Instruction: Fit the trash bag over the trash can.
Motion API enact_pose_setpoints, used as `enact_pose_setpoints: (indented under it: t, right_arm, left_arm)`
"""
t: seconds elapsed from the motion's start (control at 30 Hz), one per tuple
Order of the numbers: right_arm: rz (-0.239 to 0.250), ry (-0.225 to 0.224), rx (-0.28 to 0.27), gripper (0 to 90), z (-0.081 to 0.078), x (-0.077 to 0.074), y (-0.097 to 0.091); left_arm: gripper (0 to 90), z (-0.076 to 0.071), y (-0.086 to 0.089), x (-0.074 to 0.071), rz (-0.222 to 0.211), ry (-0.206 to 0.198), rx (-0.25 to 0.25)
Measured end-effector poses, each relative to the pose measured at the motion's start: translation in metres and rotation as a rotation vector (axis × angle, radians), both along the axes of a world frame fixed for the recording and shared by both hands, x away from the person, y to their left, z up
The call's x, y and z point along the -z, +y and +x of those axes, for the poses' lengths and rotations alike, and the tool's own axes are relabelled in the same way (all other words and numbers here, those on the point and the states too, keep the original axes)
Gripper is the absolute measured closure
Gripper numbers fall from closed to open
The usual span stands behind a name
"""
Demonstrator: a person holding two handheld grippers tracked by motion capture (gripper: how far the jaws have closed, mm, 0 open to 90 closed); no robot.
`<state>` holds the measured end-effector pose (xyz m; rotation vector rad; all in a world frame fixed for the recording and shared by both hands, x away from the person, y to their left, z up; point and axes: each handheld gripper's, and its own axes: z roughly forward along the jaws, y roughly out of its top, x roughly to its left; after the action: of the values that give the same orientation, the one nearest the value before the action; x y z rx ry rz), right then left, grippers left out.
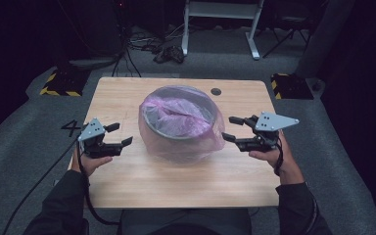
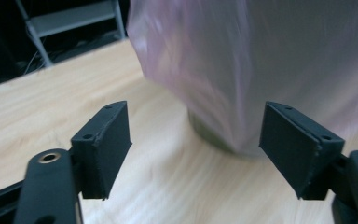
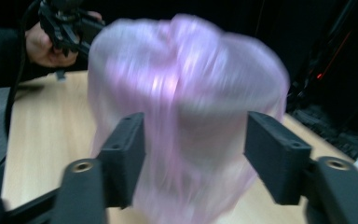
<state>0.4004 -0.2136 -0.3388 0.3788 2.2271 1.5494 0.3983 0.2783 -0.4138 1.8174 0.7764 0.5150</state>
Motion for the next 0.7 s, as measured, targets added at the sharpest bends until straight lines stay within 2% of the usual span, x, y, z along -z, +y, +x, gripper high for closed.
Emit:
enact_pose_setpoints:
  t: [0.07, 0.13, 0.2, 0.27, 0.33, 0.37, 0.43, 0.63, 0.7]
  right_arm:
    - [-0.007, -0.024, -0.014, 45.6, 0.005, -0.016, 0.012]
    - [-0.033, -0.045, -0.033, 49.6, 0.013, -0.028, 0.025]
    - [-0.048, -0.035, -0.073, 54.3, 0.021, -0.036, 0.037]
    - [-0.069, -0.023, -0.091, 56.2, 0.030, -0.042, 0.051]
    - [-0.107, 0.008, -0.100, 57.3, 0.043, -0.042, 0.067]
    - [-0.122, 0.015, -0.098, 57.3, 0.047, -0.042, 0.071]
    - [-0.148, 0.032, -0.090, 56.6, 0.054, -0.040, 0.080]
    - [-0.209, 0.074, -0.094, 52.3, 0.065, -0.034, 0.096]
    - [-0.239, 0.086, -0.065, 50.2, 0.069, -0.032, 0.099]
  left_arm:
    - [25.0, 0.011, -0.004, -0.004, -0.013, -0.006, 0.002]
    - [26.1, 0.022, -0.011, -0.006, 0.001, 0.002, -0.002]
    - [26.8, 0.034, -0.017, -0.006, 0.023, 0.006, -0.020]
    - [28.1, 0.045, -0.022, -0.005, 0.011, 0.029, -0.021]
    - [28.0, 0.055, -0.029, -0.003, 0.055, 0.029, -0.025]
    - [27.9, 0.058, -0.031, -0.002, 0.054, 0.031, -0.029]
    - [27.6, 0.065, -0.037, 0.001, 0.043, 0.061, -0.016]
    - [29.7, 0.076, -0.053, 0.006, 0.053, 0.068, 0.004]
    - [29.7, 0.077, -0.057, 0.007, 0.066, 0.068, 0.006]
